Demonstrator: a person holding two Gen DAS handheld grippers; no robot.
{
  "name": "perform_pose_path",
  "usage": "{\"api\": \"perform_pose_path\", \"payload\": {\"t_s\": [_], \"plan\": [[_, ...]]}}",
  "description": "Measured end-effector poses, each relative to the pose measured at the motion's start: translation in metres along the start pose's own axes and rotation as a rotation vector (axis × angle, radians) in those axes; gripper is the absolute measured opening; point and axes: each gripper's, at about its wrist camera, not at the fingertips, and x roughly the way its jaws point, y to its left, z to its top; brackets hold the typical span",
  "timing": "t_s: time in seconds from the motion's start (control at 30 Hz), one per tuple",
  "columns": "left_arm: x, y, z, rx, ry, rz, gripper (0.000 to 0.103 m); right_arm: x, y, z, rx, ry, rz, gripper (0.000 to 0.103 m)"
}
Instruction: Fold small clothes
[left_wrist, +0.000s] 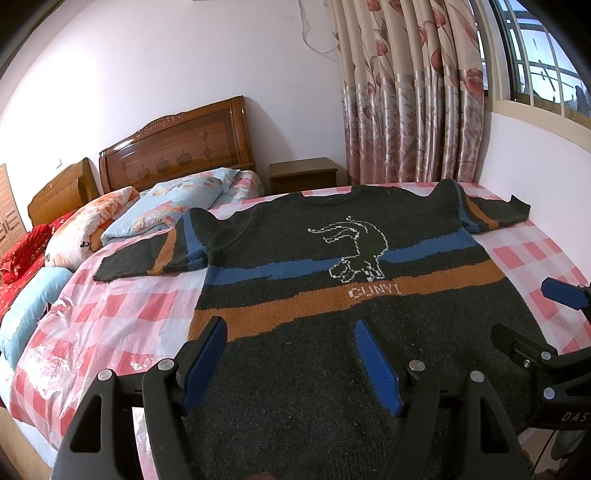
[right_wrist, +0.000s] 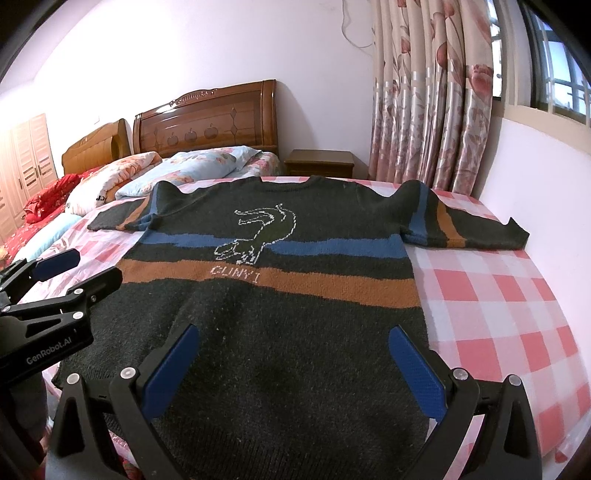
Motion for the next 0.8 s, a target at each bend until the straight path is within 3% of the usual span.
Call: {"api": "perform_pose_path", "payload": {"t_s": [0.63,0.8], "plan": [[0.013,-0.005,0.005,0.018,0.027,-0.014,0.073,0.008,-0.004,0.001,0.032,0.009,0.017,0.103],[0.029,-0.006,0.013,0.039,0.06,-0.024,0.073,0.02,-0.021,0.008,0.059,0.031,0.019,0.103]]}}
